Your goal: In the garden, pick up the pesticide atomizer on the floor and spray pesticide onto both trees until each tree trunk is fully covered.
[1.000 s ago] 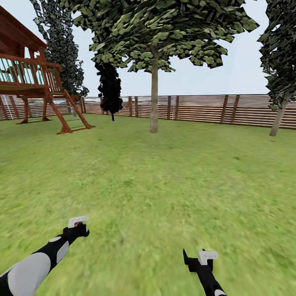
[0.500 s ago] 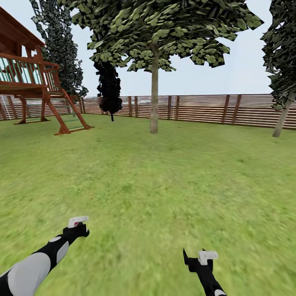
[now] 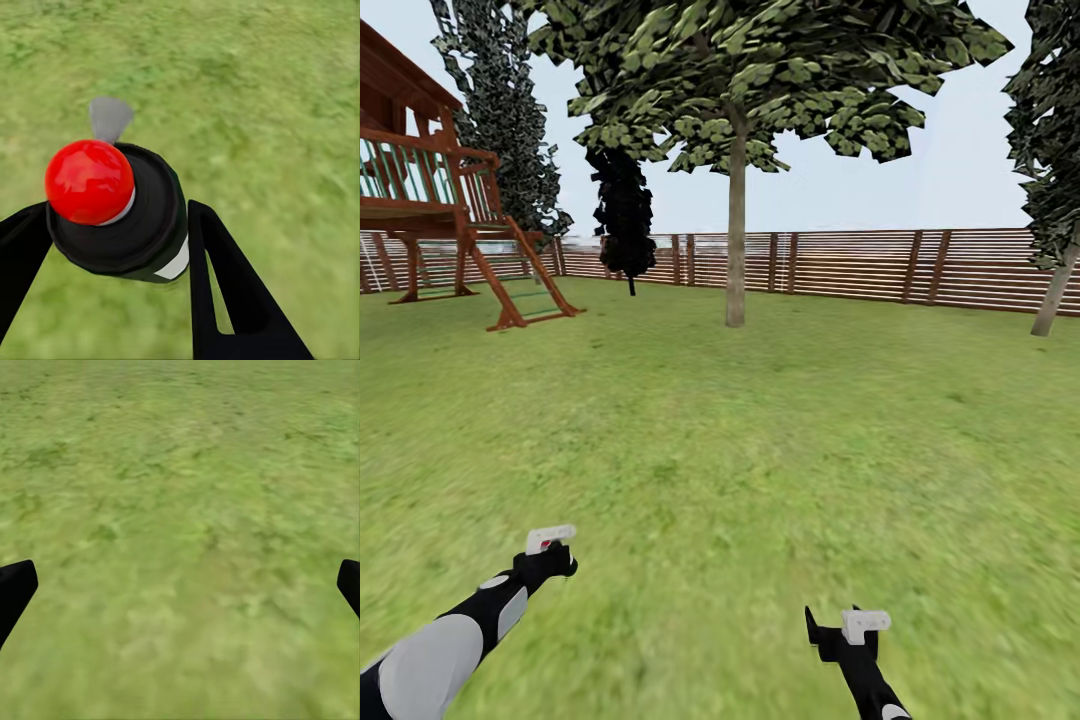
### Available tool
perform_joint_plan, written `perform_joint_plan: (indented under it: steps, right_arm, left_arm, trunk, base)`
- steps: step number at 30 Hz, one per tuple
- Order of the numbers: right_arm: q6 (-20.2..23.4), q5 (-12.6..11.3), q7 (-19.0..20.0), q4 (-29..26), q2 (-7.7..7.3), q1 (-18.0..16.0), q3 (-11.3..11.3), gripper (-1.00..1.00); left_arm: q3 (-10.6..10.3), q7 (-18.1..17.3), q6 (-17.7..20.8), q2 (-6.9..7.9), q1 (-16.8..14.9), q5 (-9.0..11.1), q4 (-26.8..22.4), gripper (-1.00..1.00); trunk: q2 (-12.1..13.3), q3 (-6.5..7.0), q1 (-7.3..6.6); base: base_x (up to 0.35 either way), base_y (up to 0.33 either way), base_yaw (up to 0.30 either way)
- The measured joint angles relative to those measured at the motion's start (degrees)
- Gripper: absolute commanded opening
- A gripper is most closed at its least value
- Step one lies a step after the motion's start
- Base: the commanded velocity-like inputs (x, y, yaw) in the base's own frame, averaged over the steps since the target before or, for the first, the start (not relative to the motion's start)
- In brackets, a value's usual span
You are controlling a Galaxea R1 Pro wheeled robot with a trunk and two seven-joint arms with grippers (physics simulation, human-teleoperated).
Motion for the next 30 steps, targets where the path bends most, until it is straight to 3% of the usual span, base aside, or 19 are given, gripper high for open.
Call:
perform_joint_plan:
  steps: [30]
  right_arm:
    - [0.0, 0.0, 0.0, 0.0, -0.02, 0.0, 0.0, 1.0]
  left_arm:
    - [0.0, 0.0, 0.0, 0.0, 0.01, 0.0, 0.0, -1.0]
  trunk:
    - [0.0, 0.0, 0.0]
  base:
    - [0.338, 0.0, 0.0]
